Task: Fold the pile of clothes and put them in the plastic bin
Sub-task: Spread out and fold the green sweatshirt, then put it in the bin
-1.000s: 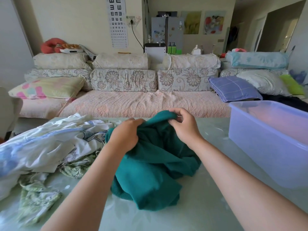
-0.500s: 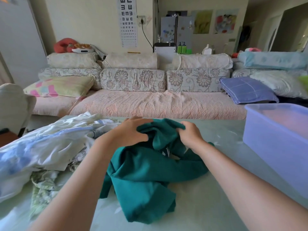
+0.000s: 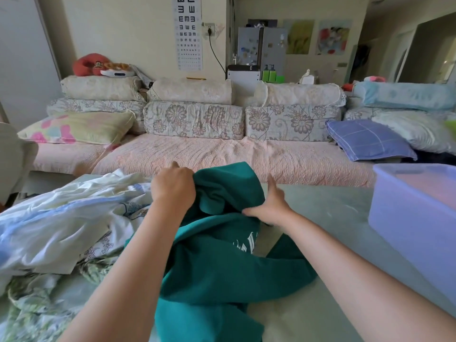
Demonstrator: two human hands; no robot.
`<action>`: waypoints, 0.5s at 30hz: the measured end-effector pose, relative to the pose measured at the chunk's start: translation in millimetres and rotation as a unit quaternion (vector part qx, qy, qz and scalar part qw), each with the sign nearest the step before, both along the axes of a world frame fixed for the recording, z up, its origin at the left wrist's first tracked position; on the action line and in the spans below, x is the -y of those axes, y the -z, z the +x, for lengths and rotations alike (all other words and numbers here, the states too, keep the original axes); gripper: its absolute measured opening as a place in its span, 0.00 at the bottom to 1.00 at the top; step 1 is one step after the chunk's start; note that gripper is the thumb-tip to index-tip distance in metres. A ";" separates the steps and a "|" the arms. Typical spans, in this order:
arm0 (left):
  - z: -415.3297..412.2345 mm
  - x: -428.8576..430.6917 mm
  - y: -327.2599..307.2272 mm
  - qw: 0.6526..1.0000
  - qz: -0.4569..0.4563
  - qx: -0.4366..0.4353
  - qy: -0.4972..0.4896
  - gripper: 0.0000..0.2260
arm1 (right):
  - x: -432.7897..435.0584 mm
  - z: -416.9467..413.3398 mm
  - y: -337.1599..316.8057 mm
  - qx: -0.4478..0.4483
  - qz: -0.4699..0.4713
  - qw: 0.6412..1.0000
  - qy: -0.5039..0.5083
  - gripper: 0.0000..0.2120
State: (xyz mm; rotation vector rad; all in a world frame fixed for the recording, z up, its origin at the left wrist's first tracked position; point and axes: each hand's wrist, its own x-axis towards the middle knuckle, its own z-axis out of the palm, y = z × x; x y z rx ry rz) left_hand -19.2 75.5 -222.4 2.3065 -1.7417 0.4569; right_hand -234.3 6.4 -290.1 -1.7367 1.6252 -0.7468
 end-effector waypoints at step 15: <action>18.1 48.7 19.8 0.914 -0.049 -0.369 0.159 0.41 | 84.2 63.1 -61.7 0.379 0.013 0.923 -0.064 0.45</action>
